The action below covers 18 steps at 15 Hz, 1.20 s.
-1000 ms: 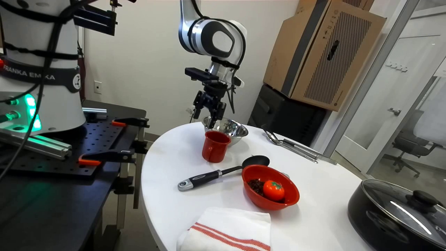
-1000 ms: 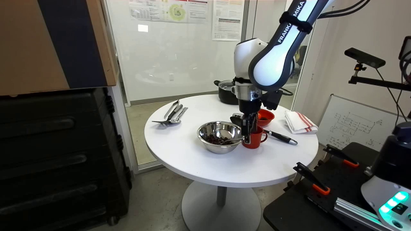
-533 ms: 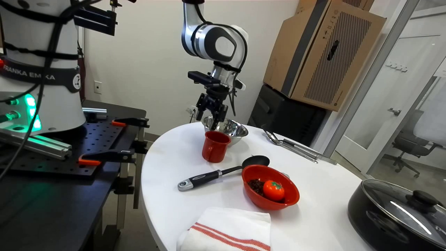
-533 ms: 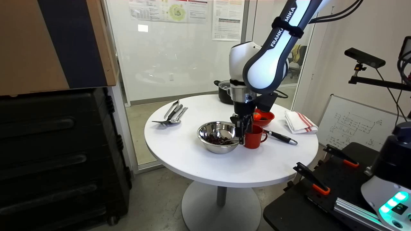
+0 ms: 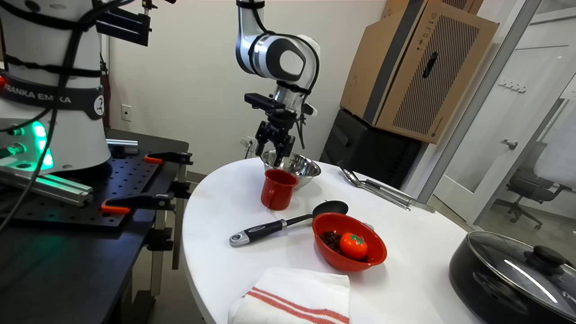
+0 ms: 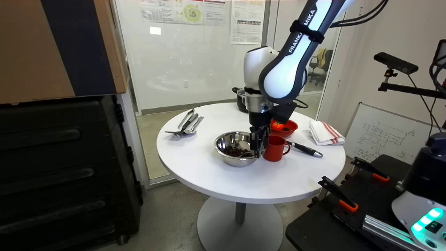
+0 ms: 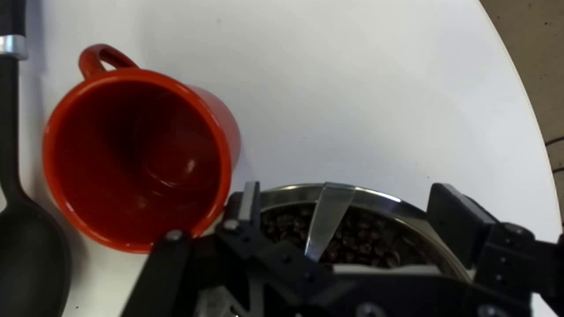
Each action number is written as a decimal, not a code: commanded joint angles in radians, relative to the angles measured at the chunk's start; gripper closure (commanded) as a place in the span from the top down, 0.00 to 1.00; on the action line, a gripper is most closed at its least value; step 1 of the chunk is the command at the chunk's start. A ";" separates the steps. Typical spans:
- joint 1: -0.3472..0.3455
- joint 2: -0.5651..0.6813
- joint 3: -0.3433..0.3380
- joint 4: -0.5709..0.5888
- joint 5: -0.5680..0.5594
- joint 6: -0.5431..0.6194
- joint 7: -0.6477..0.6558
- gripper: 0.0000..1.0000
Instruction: Use the spoon to mix the contents of the silver bowl
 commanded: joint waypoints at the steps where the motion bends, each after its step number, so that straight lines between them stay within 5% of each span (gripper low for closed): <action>1: 0.012 0.015 -0.011 0.014 -0.012 0.016 0.035 0.94; 6: 0.007 0.003 -0.013 0.005 -0.005 0.016 0.048 0.94; 9: 0.000 -0.010 -0.012 -0.004 0.006 0.019 0.051 0.83; 10: -0.002 -0.014 -0.010 -0.007 0.009 0.019 0.049 0.77; 11: -0.005 -0.020 -0.009 -0.009 0.013 0.021 0.047 0.58; 18: -0.014 -0.047 -0.001 -0.018 0.026 0.027 0.035 0.05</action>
